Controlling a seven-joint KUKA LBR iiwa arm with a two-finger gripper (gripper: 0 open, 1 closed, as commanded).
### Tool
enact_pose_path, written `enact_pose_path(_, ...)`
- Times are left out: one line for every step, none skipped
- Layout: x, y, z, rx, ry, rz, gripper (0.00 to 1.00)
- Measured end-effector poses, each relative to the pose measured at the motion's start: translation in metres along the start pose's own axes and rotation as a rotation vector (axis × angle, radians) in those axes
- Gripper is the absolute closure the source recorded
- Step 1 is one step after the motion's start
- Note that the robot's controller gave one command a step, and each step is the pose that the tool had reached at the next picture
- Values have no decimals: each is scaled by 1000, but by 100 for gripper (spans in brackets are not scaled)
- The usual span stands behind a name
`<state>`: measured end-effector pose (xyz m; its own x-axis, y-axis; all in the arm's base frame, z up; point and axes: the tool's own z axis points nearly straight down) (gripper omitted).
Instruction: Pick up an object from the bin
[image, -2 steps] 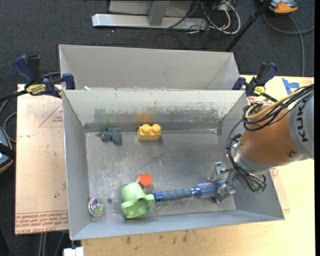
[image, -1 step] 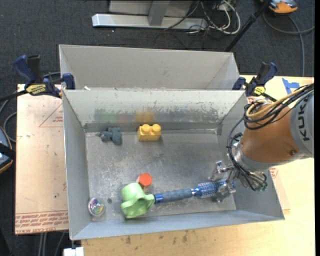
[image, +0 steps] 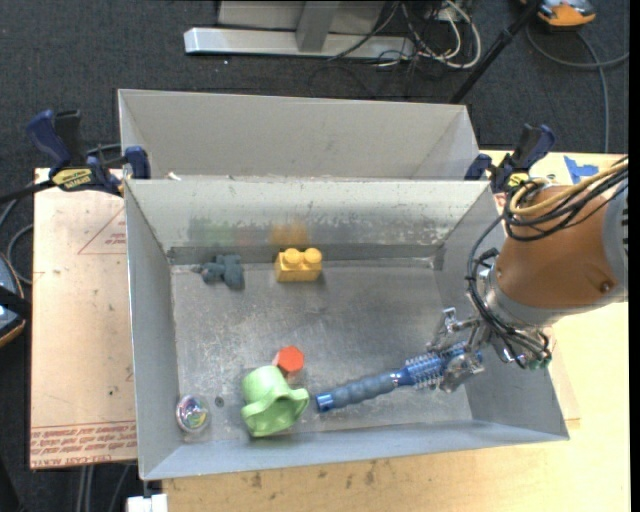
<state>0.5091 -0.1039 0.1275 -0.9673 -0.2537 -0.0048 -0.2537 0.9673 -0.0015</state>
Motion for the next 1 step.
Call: enact_pose_path(-2,0,-55,1,-2,2,100)
